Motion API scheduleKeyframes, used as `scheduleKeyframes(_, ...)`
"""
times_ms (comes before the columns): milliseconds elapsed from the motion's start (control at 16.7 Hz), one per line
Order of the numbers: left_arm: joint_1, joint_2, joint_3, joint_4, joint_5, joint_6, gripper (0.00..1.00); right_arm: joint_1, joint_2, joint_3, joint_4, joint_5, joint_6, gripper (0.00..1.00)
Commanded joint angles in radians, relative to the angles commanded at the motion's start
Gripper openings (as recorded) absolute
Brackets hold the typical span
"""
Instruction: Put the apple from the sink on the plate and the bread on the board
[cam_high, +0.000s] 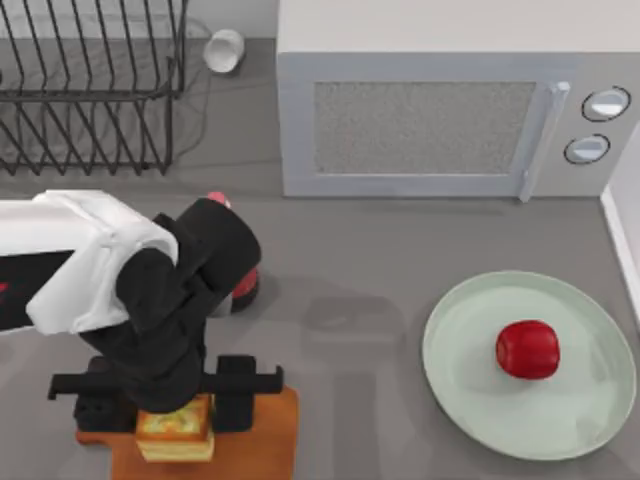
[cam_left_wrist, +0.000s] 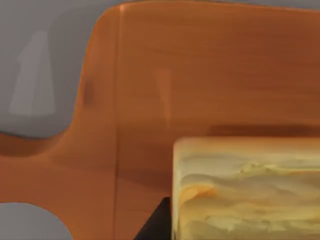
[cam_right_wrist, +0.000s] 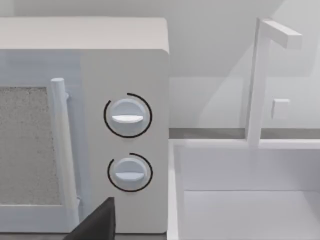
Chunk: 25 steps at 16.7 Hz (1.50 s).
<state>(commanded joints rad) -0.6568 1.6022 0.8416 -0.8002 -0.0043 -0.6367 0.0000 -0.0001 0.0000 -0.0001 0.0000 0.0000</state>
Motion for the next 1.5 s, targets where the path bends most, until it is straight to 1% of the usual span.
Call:
scheduleKeyframes(540, 0.000, 0.000, 0.000, 0.000, 0.000, 0.000, 0.98, 0.000, 0.000, 0.000, 0.000, 0.000, 0.000, 1.00)
scheduleKeyframes(600, 0.000, 0.000, 0.000, 0.000, 0.000, 0.000, 1.00, 0.000, 0.000, 0.000, 0.000, 0.000, 0.000, 1.00)
scheduleKeyframes(1200, 0.004, -0.011, -0.002, 0.005, 0.000, 0.003, 1.00, 0.000, 0.000, 0.000, 0.000, 0.000, 0.000, 1.00)
scheduleKeyframes(1320, 0.024, -0.057, -0.021, 0.028, -0.001, 0.020, 1.00, 0.000, 0.000, 0.000, 0.000, 0.000, 0.000, 1.00)
scheduleKeyframes(1500, 0.076, -0.189, -0.086, 0.094, -0.002, 0.071, 1.00, 0.000, 0.000, 0.000, 0.000, 0.000, 0.000, 1.00)
